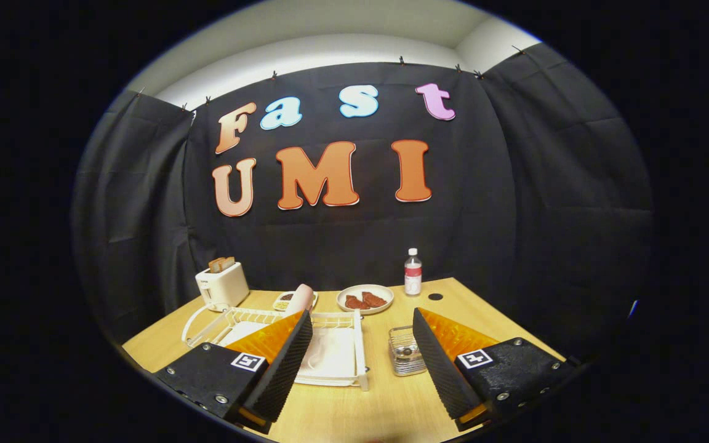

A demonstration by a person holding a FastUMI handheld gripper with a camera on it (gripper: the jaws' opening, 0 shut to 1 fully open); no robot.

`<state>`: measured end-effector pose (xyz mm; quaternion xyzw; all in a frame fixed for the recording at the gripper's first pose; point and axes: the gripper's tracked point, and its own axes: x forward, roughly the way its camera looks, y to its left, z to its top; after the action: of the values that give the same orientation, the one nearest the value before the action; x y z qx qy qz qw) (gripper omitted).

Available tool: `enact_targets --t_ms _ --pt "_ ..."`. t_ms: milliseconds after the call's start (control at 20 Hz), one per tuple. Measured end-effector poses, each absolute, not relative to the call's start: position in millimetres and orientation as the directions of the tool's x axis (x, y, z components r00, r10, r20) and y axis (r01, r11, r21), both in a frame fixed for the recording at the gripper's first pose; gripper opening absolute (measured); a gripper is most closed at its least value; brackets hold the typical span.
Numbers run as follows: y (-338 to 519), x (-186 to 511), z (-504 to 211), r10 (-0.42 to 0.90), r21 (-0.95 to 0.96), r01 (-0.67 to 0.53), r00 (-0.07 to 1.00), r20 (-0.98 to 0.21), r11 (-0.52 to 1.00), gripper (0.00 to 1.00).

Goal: Take the plate from the dish rack, then take the spoon from the basket and place it into the plate.

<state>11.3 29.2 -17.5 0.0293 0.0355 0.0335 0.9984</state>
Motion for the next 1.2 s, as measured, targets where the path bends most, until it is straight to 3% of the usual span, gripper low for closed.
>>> enact_targets --t_ms 150,600,1200 --pt "48.9 31.5 -12.9 0.109 0.143 -0.091 0.987 -0.12 0.986 0.98" --pt "115.9 101.7 -13.6 0.14 0.131 -0.111 0.963 -0.232 0.985 0.99" --pt "134.6 173.2 -82.3 0.079 0.056 -0.058 0.866 -0.493 0.997 0.99"
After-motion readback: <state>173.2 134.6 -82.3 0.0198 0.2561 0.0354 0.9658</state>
